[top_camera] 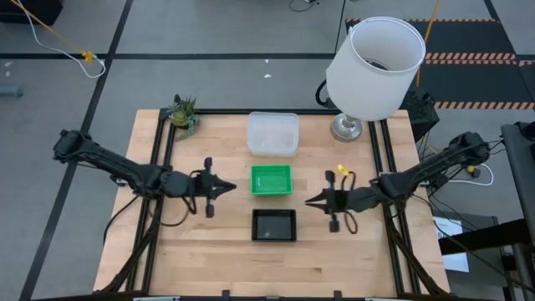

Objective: Stack baskets by color
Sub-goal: Return to Home Position

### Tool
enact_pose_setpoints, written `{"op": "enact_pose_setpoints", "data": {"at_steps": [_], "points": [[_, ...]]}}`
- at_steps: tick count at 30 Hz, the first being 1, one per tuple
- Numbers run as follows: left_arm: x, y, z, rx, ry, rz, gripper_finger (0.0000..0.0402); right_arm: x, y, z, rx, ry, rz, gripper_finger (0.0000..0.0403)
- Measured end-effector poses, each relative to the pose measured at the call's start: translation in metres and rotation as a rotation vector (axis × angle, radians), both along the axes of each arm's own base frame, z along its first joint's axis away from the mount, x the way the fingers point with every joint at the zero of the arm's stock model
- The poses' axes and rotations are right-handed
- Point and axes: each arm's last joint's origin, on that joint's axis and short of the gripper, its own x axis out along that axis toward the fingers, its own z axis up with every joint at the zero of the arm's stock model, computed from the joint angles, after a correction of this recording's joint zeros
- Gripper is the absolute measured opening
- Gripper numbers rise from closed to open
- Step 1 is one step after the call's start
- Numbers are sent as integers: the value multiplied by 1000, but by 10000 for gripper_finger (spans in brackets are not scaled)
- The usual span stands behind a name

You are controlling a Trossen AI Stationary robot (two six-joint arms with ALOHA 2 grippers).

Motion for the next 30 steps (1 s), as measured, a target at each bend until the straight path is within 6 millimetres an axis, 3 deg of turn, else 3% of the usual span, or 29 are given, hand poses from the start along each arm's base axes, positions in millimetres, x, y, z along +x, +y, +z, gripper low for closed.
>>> {"op": "enact_pose_setpoints", "data": {"at_steps": [8, 18, 30], "points": [[-11, -1, 5, 43, 10, -15, 21, -39, -15, -18, 21, -43, -5, 20], [-11, -1, 2, 95, -3, -11, 21, -65, -30, -39, -82, -198, 39, 20], [-31, 9, -47, 88, -176, -2, 21, -86, -45, -59, -68, -305, 108, 20]]}}
